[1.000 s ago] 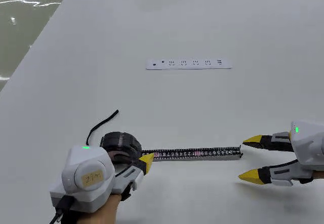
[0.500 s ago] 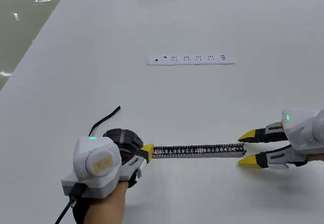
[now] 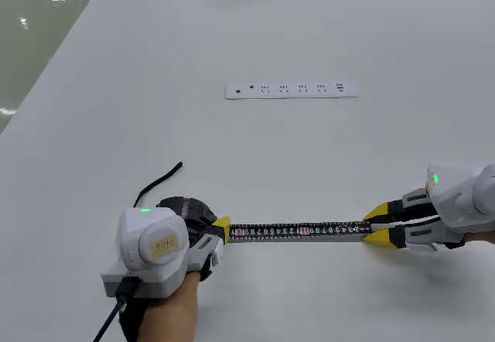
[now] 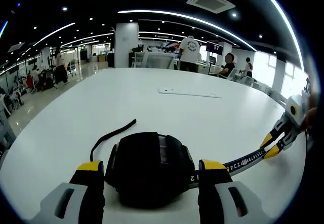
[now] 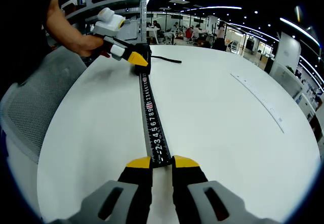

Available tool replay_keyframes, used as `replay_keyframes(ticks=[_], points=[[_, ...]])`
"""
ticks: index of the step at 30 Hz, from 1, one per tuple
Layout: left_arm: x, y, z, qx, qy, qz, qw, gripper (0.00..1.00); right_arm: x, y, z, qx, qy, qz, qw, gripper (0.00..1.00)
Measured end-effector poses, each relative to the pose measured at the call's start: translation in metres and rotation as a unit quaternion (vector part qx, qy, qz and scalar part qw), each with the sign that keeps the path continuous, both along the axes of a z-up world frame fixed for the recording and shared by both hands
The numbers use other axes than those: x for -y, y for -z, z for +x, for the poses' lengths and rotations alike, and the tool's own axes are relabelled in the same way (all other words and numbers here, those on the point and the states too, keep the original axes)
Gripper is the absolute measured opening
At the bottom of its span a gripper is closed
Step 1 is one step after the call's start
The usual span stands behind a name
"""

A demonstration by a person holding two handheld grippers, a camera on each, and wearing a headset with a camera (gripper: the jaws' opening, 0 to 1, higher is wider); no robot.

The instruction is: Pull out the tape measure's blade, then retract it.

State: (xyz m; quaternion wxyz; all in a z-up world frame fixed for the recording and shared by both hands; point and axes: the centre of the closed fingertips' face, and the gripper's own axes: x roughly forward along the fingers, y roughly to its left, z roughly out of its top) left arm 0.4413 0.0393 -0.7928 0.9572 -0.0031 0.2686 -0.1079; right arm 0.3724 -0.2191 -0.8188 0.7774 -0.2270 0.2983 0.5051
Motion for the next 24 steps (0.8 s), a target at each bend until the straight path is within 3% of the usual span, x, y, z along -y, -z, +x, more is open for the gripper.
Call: replay_keyframes(ticks=[4, 8, 13, 21, 24], points=[[-0.0002, 0.0039, 0.0006, -0.008, -0.005, 0.002, 1.0000, 0.70, -0.0001, -0.0001, 0.0002, 0.002, -0.003, -0.004, 1.0000, 0.13], [-0.0015, 0.0037, 0.0018, -0.009, -0.019, -0.009, 0.9997, 0.68, 0.0007, 0.0003, 0.0014, 0.003, -0.002, -0.007, 1.0000, 0.12], [-0.0027, 0.0028, 0.0026, -0.007, -0.022, -0.006, 0.9997, 0.67, 0.0019, -0.0001, 0.0033, 0.005, -0.001, -0.008, 0.9999, 0.12], [-0.0043, 0.0040, 0.0019, -0.021, -0.023, 0.001, 0.9995, 0.63, 0.0037, -0.0033, 0.0054, 0.011, 0.003, -0.008, 0.9999, 0.12], [-0.0044, 0.0037, 0.0015, -0.017, -0.022, 0.001, 0.9996, 0.62, 0.0031, -0.0030, 0.0051, 0.011, 0.002, -0.009, 0.9999, 0.12]])
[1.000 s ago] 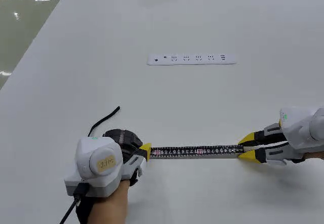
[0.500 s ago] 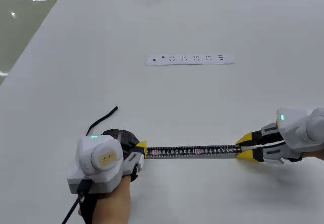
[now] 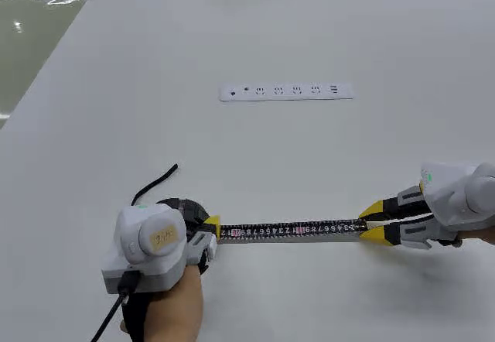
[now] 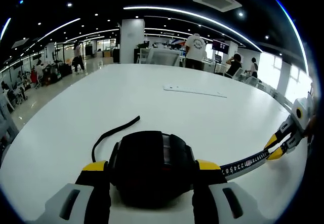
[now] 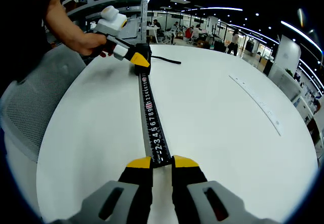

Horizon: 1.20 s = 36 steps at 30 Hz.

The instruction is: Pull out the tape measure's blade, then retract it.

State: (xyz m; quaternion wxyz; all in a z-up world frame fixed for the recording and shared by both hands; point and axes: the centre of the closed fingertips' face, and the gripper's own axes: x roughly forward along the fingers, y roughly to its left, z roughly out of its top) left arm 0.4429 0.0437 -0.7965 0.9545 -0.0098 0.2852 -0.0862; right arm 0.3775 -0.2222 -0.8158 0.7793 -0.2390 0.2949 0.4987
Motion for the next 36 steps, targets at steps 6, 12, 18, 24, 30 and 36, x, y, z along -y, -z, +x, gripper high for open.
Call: replay_keyframes(ticks=[6, 12, 18, 24, 30, 36], points=[[0.0003, -0.0006, -0.0002, 0.002, 0.002, 0.001, 1.0000, 0.61, -0.0013, -0.0012, -0.0017, 0.000, 0.001, 0.000, 1.0000, 0.12], [0.0004, -0.0006, -0.0006, 0.002, 0.007, 0.003, 1.0000, 0.61, -0.0033, -0.0024, -0.0038, 0.000, 0.002, -0.002, 1.0000, 0.12], [0.0006, -0.0008, -0.0010, 0.000, 0.008, 0.002, 1.0000, 0.61, -0.0039, -0.0034, -0.0046, 0.001, 0.002, -0.002, 1.0000, 0.12], [-0.0002, -0.0008, -0.0015, -0.005, 0.006, -0.010, 0.9999, 0.61, -0.0045, -0.0063, -0.0049, 0.005, 0.005, -0.002, 1.0000, 0.12], [0.0002, -0.0001, -0.0020, -0.005, 0.013, -0.011, 0.9998, 0.61, -0.0059, -0.0058, -0.0072, 0.003, 0.005, 0.001, 1.0000, 0.12], [0.0002, 0.0000, -0.0018, -0.006, 0.014, -0.011, 0.9998, 0.61, -0.0068, -0.0051, -0.0080, 0.002, 0.004, 0.001, 1.0000, 0.12]])
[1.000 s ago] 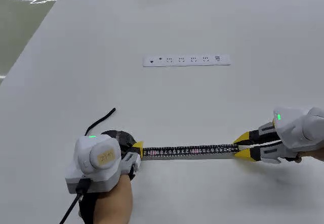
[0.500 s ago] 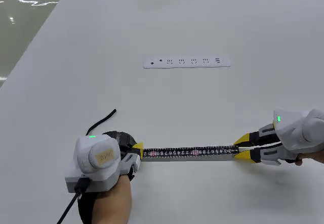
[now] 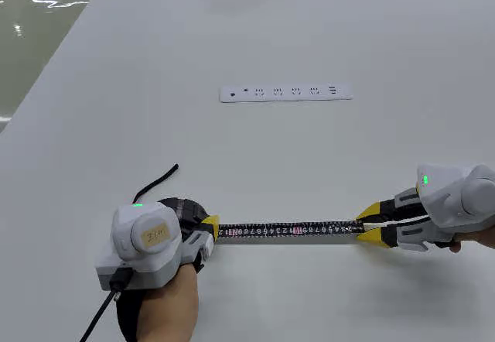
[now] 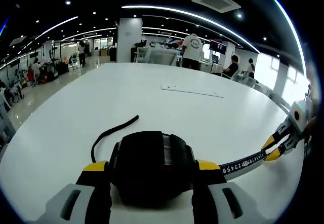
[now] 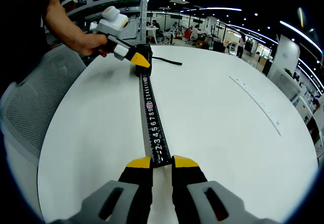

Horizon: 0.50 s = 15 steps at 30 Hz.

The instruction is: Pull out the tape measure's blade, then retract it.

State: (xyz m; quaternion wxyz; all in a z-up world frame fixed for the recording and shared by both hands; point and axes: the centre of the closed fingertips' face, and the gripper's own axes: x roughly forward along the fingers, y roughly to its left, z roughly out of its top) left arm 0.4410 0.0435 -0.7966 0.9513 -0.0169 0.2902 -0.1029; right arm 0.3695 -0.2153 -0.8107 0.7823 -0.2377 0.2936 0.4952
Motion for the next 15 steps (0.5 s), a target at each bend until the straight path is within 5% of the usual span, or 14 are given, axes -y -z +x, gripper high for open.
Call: replay_keyframes(ticks=[15], points=[[0.000, 0.000, 0.000, -0.006, 0.001, -0.005, 1.0000, 0.61, -0.014, -0.001, 0.002, 0.004, -0.003, 0.007, 1.0000, 0.12]])
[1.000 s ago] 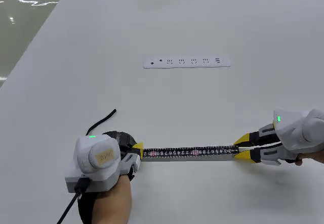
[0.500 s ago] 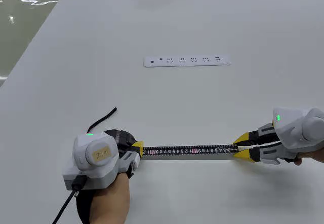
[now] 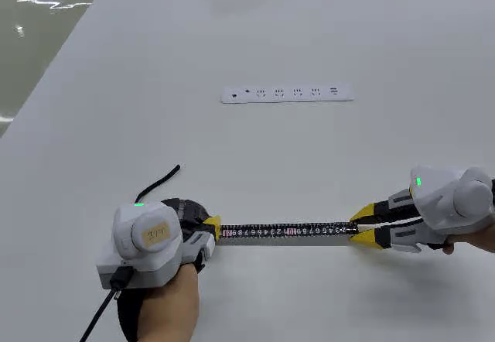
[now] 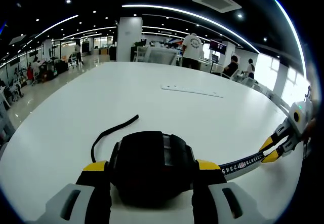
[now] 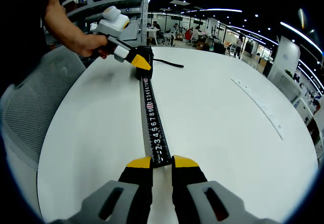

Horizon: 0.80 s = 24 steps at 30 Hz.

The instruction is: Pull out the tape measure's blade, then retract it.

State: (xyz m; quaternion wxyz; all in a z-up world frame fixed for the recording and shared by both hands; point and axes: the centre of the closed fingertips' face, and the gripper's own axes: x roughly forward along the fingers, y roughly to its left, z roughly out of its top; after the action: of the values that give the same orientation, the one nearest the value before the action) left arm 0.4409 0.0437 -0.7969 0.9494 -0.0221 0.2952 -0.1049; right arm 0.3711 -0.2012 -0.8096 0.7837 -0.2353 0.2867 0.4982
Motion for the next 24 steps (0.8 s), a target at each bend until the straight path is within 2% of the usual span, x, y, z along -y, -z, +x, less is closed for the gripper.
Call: replay_keyframes(ticks=[22, 24], points=[[-0.001, 0.000, 0.000, -0.005, 0.003, -0.001, 1.0000, 0.62, -0.011, 0.003, 0.005, 0.000, -0.008, 0.007, 0.9999, 0.12], [-0.001, 0.000, -0.001, -0.008, 0.002, -0.004, 1.0000, 0.62, -0.021, 0.003, 0.008, 0.001, -0.010, 0.011, 0.9999, 0.12]])
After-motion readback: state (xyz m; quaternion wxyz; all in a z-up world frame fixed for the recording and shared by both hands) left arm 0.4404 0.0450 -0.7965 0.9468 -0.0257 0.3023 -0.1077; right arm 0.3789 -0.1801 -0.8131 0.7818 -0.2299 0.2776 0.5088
